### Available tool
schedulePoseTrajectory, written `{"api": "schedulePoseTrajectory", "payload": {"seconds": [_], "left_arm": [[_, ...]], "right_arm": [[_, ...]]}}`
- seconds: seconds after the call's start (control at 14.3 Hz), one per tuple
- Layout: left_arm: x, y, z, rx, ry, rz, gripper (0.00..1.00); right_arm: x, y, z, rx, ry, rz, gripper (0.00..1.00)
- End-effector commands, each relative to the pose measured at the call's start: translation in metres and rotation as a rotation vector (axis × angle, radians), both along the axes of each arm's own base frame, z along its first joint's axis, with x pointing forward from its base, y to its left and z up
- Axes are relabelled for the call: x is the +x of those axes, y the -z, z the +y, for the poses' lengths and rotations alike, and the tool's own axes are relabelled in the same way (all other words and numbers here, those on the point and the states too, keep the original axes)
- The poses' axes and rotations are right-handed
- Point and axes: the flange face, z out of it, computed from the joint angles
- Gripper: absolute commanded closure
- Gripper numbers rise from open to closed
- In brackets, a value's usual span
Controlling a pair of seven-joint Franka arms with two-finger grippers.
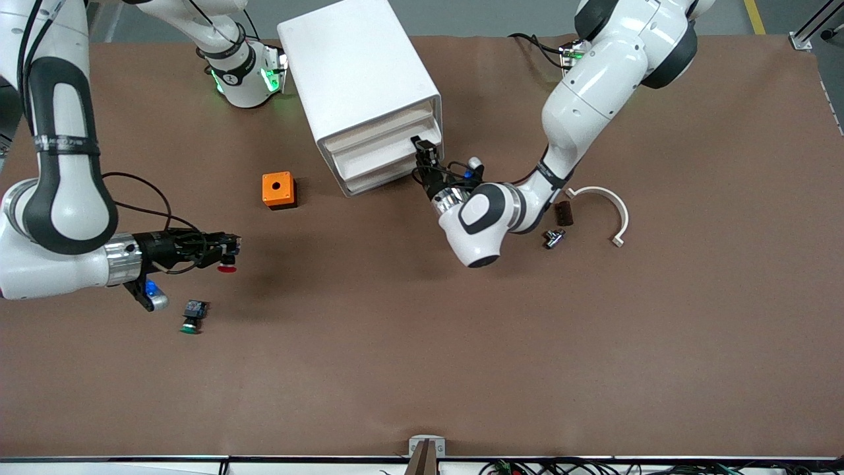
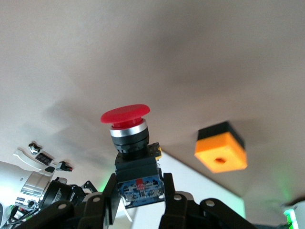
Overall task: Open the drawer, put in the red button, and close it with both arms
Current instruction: 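Pull the drawer open with the left gripper while the right gripper lifts the button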
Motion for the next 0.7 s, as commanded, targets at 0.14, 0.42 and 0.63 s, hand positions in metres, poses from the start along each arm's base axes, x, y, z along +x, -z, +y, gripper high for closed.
{"api": "schedulePoseTrajectory", "payload": {"seconds": [0.14,0.42,0.63], "left_arm": [[0.046,0.001,0.044,-0.005,-0.104,-0.016,0.85],[0.063,-0.005,0.059,-0.013,-0.136,-0.031,0.84],[0.067,-0.007,0.063,-0.015,-0.144,-0.036,0.84]], "right_arm": [[-0.015,-0.054,0.06,-0.095,0.103,0.068,1.0],[-0.024,-0.085,0.105,-0.179,0.156,0.088,1.0],[-0.039,-0.117,0.161,-0.375,0.177,0.056,1.0]]}}
